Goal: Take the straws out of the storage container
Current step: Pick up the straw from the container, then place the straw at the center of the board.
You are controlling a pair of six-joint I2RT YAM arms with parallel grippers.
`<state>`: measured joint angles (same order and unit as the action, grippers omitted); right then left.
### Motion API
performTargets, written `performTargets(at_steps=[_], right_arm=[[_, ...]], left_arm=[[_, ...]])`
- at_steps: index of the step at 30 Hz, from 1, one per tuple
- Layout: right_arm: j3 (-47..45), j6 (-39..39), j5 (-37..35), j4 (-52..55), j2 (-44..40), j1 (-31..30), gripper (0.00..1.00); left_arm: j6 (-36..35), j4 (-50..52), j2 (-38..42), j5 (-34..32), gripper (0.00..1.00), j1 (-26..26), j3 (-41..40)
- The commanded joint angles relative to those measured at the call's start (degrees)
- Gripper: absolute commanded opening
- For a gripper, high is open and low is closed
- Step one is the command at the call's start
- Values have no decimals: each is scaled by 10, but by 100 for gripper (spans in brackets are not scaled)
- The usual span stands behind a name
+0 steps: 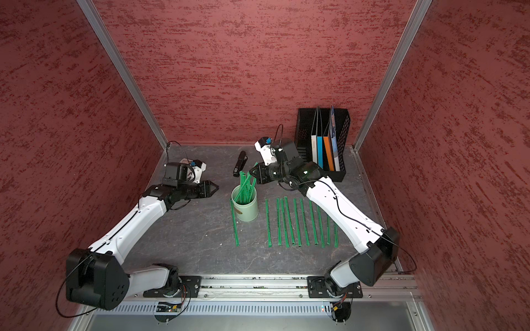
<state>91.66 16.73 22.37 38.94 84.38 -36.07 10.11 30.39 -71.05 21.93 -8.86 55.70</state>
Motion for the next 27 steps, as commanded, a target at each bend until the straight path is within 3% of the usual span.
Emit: performTargets(at_steps=[1, 8, 17, 27], right_arm=[[46, -15, 58, 34, -22, -3, 7], [106, -41, 133, 93, 35, -10, 6], [208, -127, 117, 197, 215, -73, 4], [363, -131, 126, 229, 412, -120, 3]], left_arm=[[11, -13, 33, -7, 50, 16, 24], [17, -10, 78, 12, 52, 48, 33], [23, -9, 120, 20, 53, 71, 7], [27, -20, 126, 49, 53, 92, -15]])
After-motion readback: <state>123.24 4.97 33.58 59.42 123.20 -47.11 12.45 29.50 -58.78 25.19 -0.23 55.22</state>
